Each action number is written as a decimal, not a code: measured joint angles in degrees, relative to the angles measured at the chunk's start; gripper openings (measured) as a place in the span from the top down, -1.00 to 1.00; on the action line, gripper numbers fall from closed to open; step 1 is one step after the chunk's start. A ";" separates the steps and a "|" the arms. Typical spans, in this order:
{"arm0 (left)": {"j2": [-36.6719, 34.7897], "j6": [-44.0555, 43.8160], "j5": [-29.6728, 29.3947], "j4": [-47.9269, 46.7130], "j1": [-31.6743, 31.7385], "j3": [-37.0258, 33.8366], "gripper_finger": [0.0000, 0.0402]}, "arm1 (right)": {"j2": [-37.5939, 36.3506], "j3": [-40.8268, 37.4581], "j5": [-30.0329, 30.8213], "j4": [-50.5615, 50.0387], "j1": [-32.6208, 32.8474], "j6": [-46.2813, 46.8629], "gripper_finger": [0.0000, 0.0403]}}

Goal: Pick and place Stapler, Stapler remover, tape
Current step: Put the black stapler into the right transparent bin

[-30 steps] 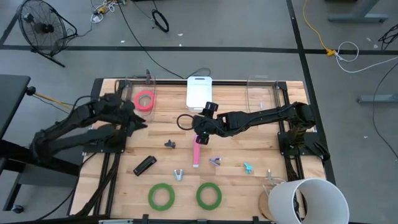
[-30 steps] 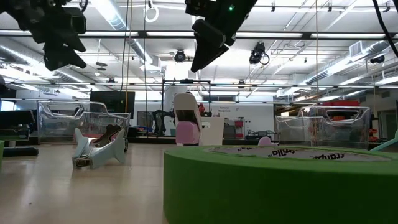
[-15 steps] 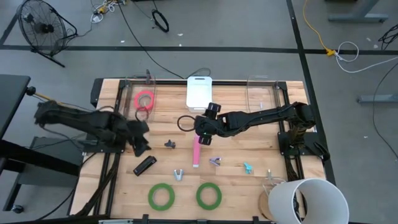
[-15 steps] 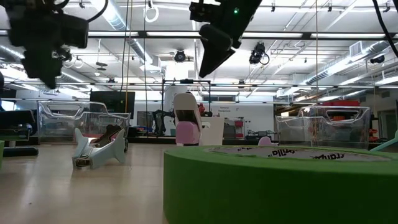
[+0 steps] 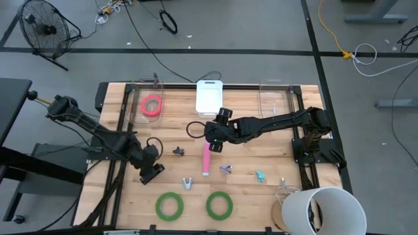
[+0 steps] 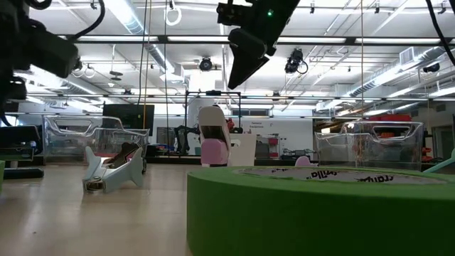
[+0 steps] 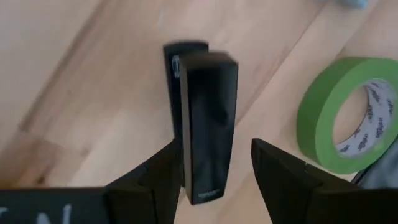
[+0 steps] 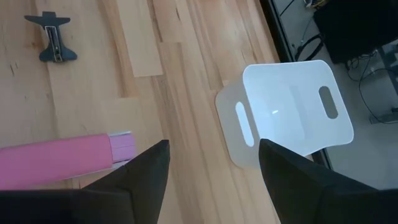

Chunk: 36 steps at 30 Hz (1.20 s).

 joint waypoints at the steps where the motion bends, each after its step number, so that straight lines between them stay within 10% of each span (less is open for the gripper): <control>1: 0.70 -1.04 0.27 -0.01 -0.71 0.00 0.04 | 0.00 0.00 0.00 -0.01 -0.01 0.00 -0.23; 23: 15.19 1.82 -0.44 0.59 -1.99 0.02 0.04 | 0.00 0.00 -0.11 -0.04 -0.01 0.17 -0.23; 29: 16.25 2.11 -4.17 2.45 -0.64 0.12 0.43 | 0.00 0.00 -2.96 -0.74 0.01 0.96 -0.23; 36: 15.95 3.22 -5.65 2.60 0.53 0.32 0.44 | 0.00 -1.24 -3.71 -0.55 -0.02 -0.19 -0.23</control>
